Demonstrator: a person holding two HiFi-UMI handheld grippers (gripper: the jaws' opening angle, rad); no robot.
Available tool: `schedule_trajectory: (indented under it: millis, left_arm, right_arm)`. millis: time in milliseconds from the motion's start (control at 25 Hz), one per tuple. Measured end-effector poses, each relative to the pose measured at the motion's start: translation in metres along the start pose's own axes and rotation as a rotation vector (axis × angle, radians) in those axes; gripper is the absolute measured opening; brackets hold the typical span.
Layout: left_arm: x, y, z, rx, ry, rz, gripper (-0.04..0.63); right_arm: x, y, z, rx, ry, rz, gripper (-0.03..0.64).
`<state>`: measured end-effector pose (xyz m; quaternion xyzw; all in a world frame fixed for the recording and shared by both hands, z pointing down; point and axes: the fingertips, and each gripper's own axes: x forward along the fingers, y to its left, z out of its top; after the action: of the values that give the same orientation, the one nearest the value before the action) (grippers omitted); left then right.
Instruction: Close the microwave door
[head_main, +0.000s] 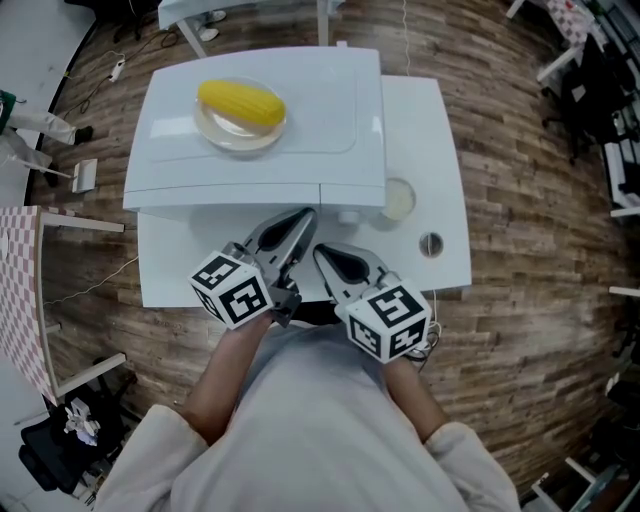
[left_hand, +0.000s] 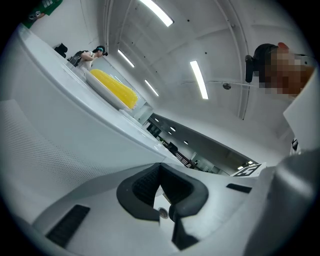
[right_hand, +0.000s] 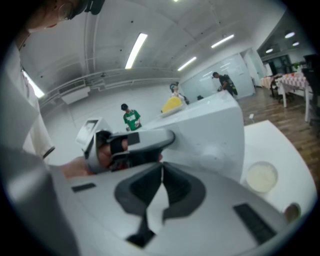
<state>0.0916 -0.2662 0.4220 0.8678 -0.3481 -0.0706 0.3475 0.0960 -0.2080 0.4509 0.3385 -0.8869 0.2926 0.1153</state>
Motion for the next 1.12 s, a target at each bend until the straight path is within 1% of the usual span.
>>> schedule_trajectory:
  millis: [120, 280, 520, 720, 880, 1120]
  left_arm:
    - [-0.001, -0.002, -0.004, 0.000, 0.006, -0.004, 0.018]
    - [-0.004, -0.002, -0.010, 0.076, 0.023, 0.022, 0.018]
    - [-0.010, -0.007, -0.021, 0.100, 0.039, 0.030, 0.018]
    - [-0.014, -0.023, -0.027, 0.072, 0.023, -0.004, 0.018]
    - [-0.019, -0.043, -0.030, 0.073, 0.026, -0.033, 0.018]
    - [-0.028, -0.065, -0.026, 0.068, 0.003, -0.053, 0.018]
  right_arm:
    - [-0.001, 0.001, 0.003, -0.003, -0.009, -0.003, 0.023]
    - [-0.009, -0.003, 0.010, -0.012, -0.054, -0.037, 0.023]
    - [-0.028, -0.008, 0.024, -0.029, -0.120, -0.074, 0.023]
    - [-0.050, -0.011, 0.033, -0.054, -0.166, -0.089, 0.023]
    - [-0.069, -0.013, 0.034, -0.066, -0.190, -0.104, 0.023]
    - [-0.095, -0.009, 0.041, -0.077, -0.206, -0.073, 0.023]
